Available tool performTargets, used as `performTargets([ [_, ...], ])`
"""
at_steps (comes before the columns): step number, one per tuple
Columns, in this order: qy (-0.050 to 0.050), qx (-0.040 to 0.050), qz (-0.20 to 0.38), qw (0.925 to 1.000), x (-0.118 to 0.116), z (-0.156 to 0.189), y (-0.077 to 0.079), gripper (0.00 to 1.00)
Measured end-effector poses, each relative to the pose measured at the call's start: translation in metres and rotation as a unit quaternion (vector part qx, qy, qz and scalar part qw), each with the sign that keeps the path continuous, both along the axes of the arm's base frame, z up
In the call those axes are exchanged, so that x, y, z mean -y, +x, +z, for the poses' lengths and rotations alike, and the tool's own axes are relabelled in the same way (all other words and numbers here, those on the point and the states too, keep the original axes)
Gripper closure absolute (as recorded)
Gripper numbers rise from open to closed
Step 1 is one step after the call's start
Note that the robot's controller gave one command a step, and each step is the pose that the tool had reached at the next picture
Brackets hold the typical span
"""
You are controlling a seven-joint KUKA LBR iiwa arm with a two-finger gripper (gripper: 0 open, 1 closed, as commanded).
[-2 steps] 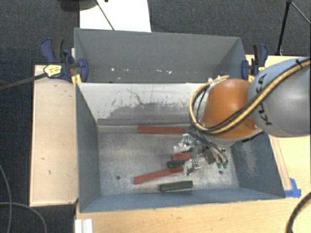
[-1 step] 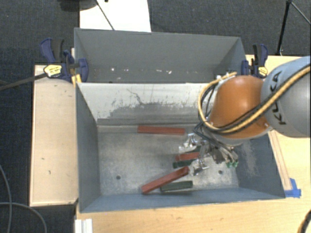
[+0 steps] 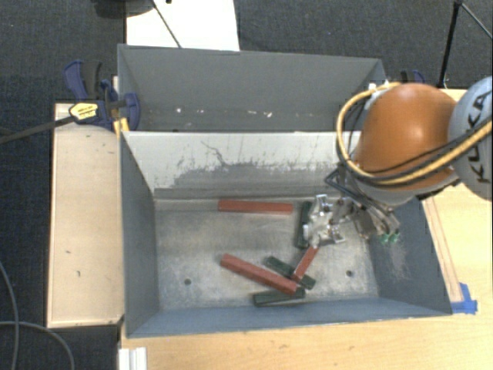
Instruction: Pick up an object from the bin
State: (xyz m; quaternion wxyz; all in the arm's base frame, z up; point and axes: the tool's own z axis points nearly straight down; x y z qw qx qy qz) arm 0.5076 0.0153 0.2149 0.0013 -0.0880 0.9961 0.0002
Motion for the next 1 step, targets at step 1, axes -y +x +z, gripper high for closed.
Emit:
performTargets([
  [1, 0.0, 0.0, 0.0, 1.0, 0.0, 0.0, 0.0, 1.0],
])
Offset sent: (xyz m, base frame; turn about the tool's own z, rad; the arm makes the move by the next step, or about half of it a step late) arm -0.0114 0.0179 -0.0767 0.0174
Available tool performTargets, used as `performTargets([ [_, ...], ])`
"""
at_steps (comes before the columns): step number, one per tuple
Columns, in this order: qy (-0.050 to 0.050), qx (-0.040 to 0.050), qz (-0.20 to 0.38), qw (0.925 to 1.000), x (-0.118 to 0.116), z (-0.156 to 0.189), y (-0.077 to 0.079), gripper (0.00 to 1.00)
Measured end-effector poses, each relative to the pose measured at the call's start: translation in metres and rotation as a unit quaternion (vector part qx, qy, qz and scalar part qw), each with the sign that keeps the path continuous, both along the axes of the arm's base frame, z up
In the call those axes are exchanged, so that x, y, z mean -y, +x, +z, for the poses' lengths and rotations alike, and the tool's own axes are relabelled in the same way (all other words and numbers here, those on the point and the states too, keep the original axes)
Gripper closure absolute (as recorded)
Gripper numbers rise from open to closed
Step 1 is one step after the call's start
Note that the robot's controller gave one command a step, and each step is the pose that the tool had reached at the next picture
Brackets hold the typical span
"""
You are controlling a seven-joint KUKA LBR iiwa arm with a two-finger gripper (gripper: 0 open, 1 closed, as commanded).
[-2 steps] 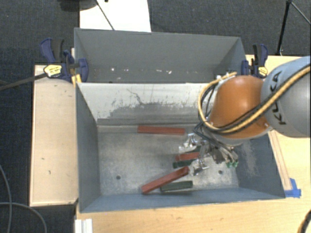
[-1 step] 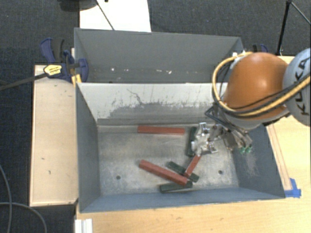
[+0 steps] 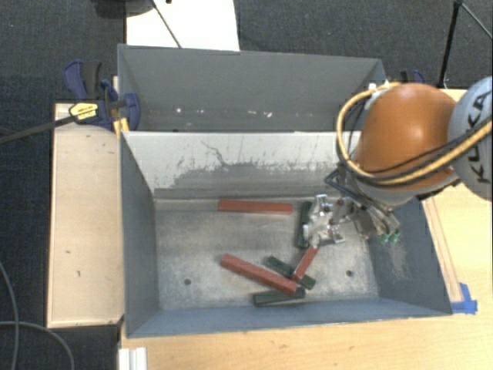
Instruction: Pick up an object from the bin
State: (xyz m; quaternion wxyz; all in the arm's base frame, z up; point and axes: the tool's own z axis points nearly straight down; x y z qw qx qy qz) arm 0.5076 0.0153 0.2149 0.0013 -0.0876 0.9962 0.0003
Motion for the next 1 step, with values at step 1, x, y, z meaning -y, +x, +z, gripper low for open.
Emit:
performTargets([
  [1, 0.0, -0.0006, -0.008, 1.0, -0.0183, -0.0767, -0.0111, 0.0],
])
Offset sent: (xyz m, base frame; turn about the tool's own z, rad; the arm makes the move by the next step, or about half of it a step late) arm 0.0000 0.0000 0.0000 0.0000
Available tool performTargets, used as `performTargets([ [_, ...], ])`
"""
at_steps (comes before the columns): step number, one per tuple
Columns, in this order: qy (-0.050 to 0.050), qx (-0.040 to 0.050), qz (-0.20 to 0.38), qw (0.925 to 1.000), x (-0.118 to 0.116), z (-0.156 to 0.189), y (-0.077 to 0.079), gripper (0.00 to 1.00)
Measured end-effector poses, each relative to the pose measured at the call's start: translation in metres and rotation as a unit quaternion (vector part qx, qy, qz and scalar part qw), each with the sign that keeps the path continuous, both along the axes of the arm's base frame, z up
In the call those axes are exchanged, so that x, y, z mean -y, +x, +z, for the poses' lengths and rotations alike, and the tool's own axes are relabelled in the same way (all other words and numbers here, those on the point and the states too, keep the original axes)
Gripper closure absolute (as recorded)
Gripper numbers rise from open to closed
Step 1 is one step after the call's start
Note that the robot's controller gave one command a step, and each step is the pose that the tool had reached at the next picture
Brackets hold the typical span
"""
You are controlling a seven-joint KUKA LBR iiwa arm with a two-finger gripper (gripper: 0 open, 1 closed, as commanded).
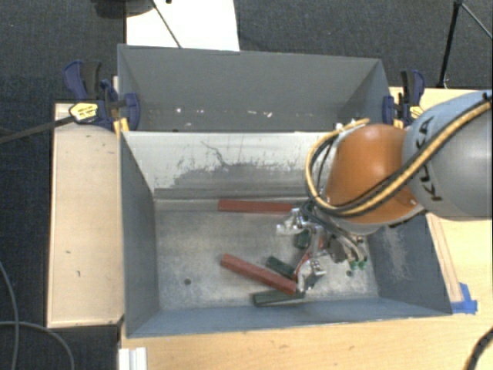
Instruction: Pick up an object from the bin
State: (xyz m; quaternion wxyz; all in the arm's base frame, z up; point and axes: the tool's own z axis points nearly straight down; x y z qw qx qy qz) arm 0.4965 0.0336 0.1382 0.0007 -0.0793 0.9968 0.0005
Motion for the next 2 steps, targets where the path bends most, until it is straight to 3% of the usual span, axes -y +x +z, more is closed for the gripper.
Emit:
performTargets([
  [1, 0.0, 0.0004, 0.0, 1.0, 0.0, 0.0, 0.0, 0.0],
  [2, 0.0, -0.0012, -0.047, 0.9989, -0.012, -0.059, -0.011, 1.0],
])
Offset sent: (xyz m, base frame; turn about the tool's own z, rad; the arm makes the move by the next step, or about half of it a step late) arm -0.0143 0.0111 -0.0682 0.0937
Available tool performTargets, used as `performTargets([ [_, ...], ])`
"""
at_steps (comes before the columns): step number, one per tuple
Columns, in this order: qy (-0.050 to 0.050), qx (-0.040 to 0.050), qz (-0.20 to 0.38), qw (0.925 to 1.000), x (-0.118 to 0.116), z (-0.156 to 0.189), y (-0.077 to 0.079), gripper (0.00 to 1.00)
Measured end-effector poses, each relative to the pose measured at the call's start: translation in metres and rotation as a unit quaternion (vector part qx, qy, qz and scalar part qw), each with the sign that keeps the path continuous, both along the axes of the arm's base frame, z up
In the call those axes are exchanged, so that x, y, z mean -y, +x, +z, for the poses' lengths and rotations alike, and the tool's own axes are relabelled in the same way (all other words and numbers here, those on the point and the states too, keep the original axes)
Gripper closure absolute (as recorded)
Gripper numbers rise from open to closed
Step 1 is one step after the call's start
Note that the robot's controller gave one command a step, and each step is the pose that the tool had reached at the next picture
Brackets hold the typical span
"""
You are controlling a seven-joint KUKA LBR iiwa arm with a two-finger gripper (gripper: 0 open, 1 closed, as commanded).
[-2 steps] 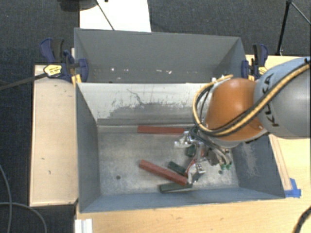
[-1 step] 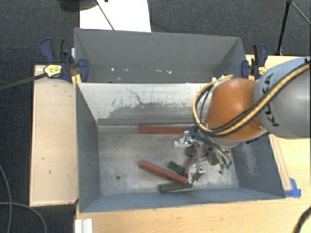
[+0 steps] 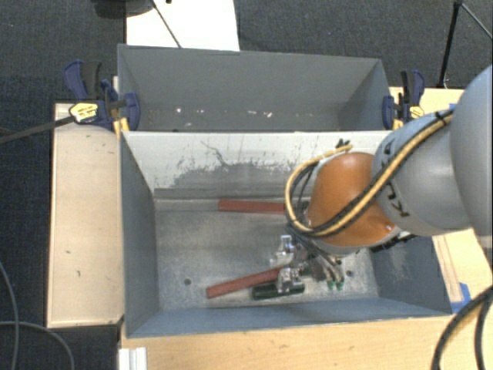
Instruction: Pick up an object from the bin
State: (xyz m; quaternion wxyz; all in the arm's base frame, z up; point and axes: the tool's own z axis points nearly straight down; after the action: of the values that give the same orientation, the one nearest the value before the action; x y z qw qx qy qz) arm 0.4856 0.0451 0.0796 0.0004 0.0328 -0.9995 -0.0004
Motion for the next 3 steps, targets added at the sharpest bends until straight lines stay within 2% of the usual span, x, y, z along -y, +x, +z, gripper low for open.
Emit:
performTargets([
  [1, 0.0, 0.0003, 0.0, 1.0, 0.0, 0.0, 0.0, 1.0],
  [2, 0.0, 0.0012, 0.008, 1.0, 0.01, 0.113, -0.003, 1.0],
  [3, 0.0, 0.0012, 0.008, 1.0, 0.01, 0.113, -0.003, 1.0],
])
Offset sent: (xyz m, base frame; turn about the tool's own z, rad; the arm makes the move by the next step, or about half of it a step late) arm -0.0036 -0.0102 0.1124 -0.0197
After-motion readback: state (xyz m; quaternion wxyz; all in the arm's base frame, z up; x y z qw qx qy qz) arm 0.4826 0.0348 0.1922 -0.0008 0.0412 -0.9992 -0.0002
